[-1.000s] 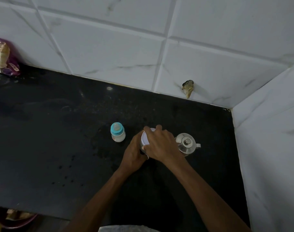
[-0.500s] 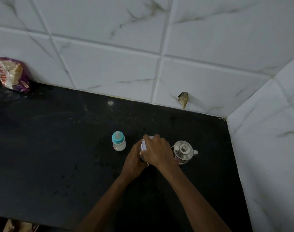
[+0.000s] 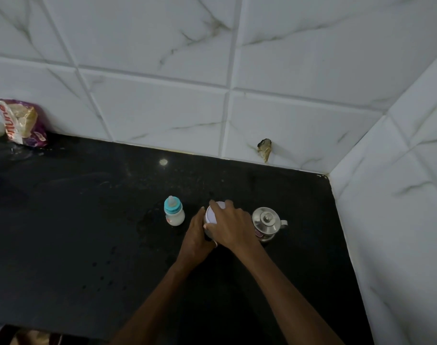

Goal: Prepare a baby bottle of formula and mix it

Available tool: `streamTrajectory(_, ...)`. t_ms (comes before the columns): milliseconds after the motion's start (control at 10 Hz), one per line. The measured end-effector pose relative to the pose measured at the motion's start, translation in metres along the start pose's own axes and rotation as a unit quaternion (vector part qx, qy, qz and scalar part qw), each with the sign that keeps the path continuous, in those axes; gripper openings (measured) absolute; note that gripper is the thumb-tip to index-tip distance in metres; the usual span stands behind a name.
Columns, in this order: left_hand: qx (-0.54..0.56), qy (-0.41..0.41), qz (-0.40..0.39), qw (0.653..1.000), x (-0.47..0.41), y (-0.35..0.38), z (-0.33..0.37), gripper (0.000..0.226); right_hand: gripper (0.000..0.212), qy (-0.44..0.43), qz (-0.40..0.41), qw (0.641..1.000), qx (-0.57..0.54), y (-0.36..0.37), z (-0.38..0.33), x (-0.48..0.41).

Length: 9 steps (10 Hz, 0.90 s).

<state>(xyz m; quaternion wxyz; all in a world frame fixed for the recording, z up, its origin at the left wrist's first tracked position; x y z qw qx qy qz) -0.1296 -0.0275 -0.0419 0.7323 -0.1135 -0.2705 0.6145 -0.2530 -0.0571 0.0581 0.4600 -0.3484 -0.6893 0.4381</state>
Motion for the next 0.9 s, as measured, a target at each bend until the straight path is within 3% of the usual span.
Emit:
streamTrajectory(200, -0.003, -0.065, -0.005, 0.998, 0.027, -0.001, 0.002, 0.112, 0.087, 0.020, -0.002, 0.997, -0.074, 0.010, 0.013, 0.010)
streamTrajectory(400, -0.021, -0.101, 0.005, 0.995, 0.052, -0.008, 0.000, 0.102, 0.083, 0.009, 0.069, 0.991, -0.111, 0.025, 0.023, 0.021)
streamTrajectory(600, -0.086, -0.098, 0.005, 0.991, 0.072, -0.018, 0.002, 0.089, 0.076, 0.000, 0.113, 0.986, -0.126, 0.044, 0.034, 0.036)
streamTrajectory(900, -0.153, -0.057, -0.005, 0.987, 0.081, -0.037, -0.005, 0.088, 0.083, 0.052, 0.147, 0.980, -0.122, 0.070, 0.029, 0.055)
Point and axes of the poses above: each hand's wrist, its own x-axis away from the middle knuckle, its own y-axis out of the palm, z = x × y, the point moved 1 cm from there along -x, towards the middle knuckle, and after that the axes turned 8 degrees about -z, right-handed, at the moved point
